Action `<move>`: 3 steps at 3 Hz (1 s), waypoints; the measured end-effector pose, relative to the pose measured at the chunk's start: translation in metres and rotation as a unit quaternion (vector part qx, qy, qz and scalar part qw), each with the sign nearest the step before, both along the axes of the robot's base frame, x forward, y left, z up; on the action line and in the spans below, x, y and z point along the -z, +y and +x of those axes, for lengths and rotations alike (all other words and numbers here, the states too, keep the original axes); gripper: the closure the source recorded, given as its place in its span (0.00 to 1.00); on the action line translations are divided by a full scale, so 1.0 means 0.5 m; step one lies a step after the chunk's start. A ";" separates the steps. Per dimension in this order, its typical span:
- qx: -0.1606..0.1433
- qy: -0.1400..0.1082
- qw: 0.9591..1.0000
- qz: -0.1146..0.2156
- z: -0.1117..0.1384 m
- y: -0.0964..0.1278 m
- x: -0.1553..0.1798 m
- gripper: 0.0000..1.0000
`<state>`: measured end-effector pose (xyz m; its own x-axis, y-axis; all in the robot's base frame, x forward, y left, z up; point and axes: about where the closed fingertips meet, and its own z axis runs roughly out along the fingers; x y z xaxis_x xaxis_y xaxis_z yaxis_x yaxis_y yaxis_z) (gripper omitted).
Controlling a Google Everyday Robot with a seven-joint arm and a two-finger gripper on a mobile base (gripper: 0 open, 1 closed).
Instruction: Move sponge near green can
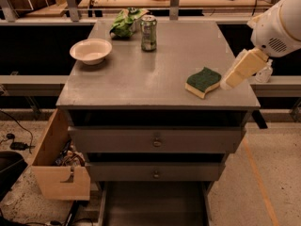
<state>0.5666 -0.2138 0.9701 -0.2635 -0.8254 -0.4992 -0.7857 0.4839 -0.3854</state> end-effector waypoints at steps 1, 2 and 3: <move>0.031 -0.023 0.997 0.072 0.083 -0.043 0.057 0.00; 0.047 -0.019 0.992 0.112 0.106 -0.061 0.103 0.00; 0.051 -0.009 0.989 0.139 0.126 -0.055 0.150 0.00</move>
Offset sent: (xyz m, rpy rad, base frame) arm 0.0670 -0.0452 -0.0775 0.3211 -0.0336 -0.1395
